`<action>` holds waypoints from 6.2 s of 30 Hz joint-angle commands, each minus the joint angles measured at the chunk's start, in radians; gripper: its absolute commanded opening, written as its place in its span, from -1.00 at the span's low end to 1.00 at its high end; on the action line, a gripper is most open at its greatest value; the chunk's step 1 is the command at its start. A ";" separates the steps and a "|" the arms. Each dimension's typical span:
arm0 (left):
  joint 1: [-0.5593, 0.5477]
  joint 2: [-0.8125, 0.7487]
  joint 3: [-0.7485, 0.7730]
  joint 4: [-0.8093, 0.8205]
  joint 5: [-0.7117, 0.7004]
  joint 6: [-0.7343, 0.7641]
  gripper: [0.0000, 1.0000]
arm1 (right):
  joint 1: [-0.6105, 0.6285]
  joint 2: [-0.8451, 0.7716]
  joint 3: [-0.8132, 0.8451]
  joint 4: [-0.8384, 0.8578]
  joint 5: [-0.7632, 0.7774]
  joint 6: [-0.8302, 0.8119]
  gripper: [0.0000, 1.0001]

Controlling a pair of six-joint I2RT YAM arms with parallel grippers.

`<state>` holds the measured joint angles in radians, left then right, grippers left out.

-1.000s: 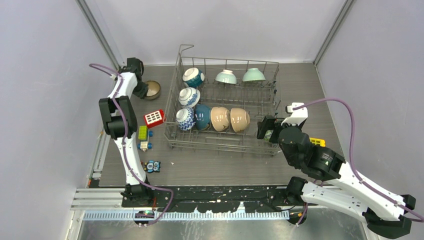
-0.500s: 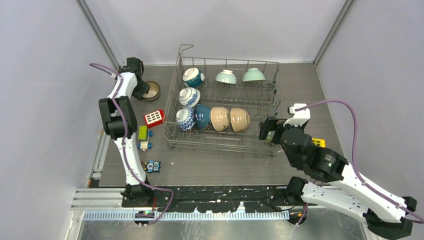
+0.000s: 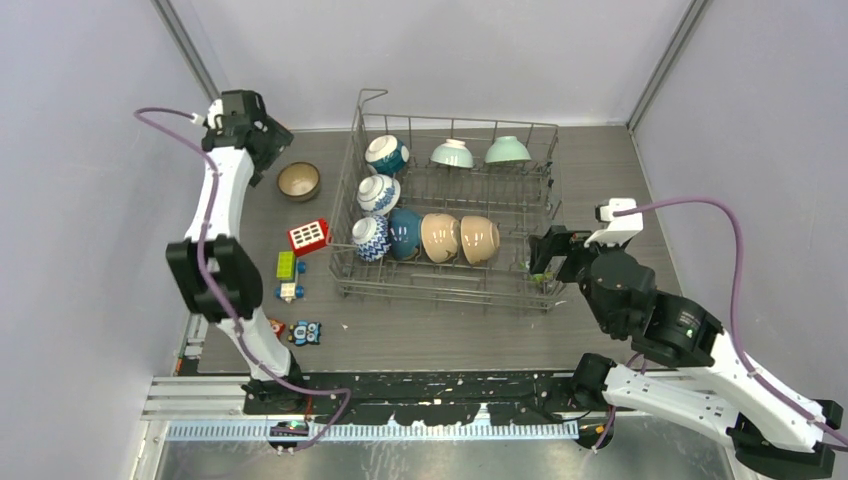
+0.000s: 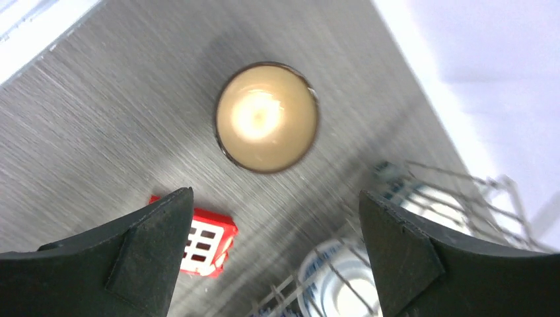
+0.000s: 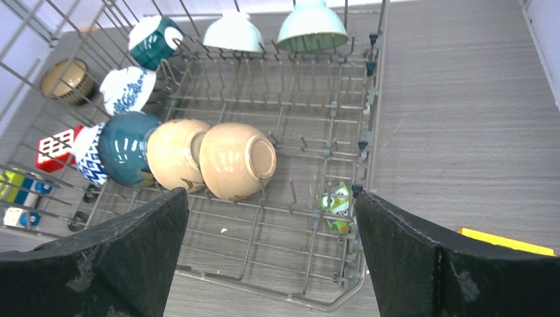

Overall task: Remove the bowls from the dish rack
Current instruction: Place the bowl at the center of the board, then pick up the bowl from the dish rack.

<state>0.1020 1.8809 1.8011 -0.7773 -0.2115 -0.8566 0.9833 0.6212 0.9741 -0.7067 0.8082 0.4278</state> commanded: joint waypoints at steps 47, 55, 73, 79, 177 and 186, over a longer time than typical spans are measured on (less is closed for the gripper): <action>-1.027 -0.436 -0.369 0.402 0.142 0.146 0.71 | -0.524 0.237 -0.016 -0.029 -0.258 0.237 0.73; -0.969 -0.323 -0.416 0.484 0.293 -0.004 0.68 | -0.575 0.159 -0.120 -0.028 -0.261 0.280 0.56; -0.953 -0.214 -0.455 0.467 0.172 -0.133 0.43 | -0.580 0.102 -0.195 -0.006 -0.285 0.274 0.67; -0.954 -0.183 -0.436 0.445 0.129 -0.130 0.44 | -0.583 0.085 -0.189 -0.013 -0.290 0.269 0.72; -0.779 -0.065 -0.441 0.728 0.755 -0.055 0.24 | -0.583 0.025 -0.201 0.015 -0.373 0.236 0.79; -0.779 -0.032 -0.444 0.773 0.800 -0.085 0.16 | -0.584 0.028 -0.202 0.019 -0.374 0.233 0.79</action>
<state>-0.6785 1.8420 1.3514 -0.0700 0.5400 -0.9253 0.4034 0.6586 0.7681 -0.7265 0.4313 0.6750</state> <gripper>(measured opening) 0.587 0.896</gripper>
